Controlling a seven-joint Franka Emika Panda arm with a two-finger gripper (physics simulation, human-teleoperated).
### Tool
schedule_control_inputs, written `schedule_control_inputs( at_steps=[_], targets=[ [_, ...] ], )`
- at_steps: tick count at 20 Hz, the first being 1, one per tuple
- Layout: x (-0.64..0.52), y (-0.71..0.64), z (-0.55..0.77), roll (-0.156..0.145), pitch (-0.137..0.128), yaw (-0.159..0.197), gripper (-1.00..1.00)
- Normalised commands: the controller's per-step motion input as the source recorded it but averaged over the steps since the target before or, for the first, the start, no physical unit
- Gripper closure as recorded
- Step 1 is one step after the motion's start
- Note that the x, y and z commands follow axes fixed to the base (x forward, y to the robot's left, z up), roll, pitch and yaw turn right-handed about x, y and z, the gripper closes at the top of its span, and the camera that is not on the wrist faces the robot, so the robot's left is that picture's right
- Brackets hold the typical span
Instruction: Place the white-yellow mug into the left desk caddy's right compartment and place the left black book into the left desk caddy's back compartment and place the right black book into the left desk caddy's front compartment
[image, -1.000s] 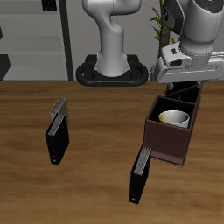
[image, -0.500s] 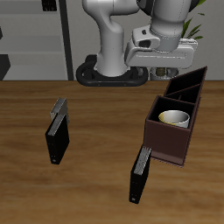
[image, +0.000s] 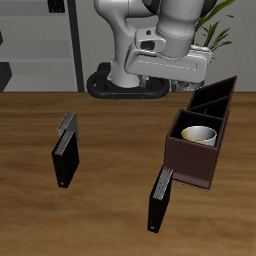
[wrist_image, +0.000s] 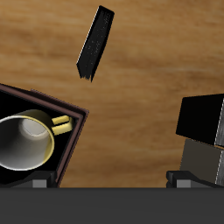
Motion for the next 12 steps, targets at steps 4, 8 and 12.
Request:
schedule_control_inputs(
  at_steps=[4, 8, 12],
  targets=[
    [0.45, 0.28, 0.08, 0.112, 0.004, -0.035, -1.00],
    [0.62, 0.10, 0.09, 0.113, 0.054, -0.070, -1.00],
    [0.55, 0.01, 0.10, 0.074, -0.013, -0.053, -1.00]
  ],
)
